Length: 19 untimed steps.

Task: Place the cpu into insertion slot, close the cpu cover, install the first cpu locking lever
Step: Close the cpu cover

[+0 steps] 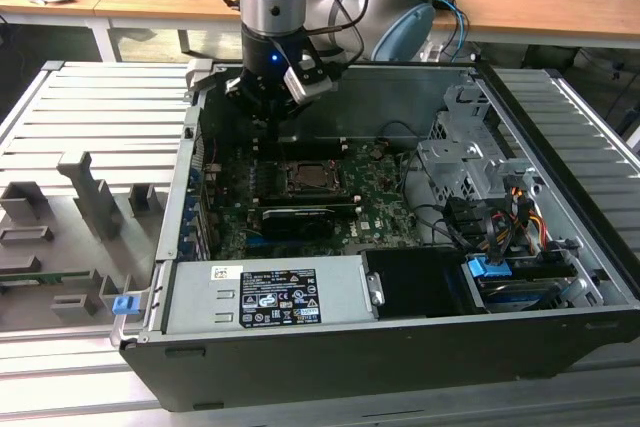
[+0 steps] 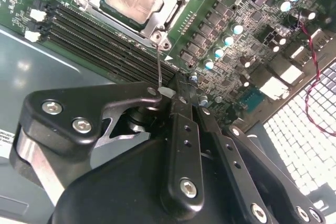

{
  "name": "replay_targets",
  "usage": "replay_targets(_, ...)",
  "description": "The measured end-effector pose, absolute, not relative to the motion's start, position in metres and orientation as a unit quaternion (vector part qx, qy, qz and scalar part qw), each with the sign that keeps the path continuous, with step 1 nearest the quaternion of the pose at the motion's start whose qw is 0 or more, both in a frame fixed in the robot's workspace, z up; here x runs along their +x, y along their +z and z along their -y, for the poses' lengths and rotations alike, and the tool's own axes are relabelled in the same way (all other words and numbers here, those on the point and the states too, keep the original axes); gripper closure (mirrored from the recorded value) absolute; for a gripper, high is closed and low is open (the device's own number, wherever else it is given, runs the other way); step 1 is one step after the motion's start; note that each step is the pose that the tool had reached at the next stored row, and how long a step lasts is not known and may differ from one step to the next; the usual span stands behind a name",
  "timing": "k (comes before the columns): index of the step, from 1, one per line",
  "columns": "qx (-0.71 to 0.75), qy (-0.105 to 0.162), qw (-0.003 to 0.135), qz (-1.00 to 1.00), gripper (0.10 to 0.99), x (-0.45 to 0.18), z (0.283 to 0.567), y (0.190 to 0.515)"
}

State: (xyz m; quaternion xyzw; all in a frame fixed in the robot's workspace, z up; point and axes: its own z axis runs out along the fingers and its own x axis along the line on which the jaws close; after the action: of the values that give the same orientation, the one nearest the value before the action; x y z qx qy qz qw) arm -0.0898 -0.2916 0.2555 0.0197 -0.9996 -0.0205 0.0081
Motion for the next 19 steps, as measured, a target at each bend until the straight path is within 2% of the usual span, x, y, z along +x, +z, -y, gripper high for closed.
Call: replay_targets(19,0.020,-0.021,0.008,1.000,0.980,-0.0820,0.2916,0.2534)
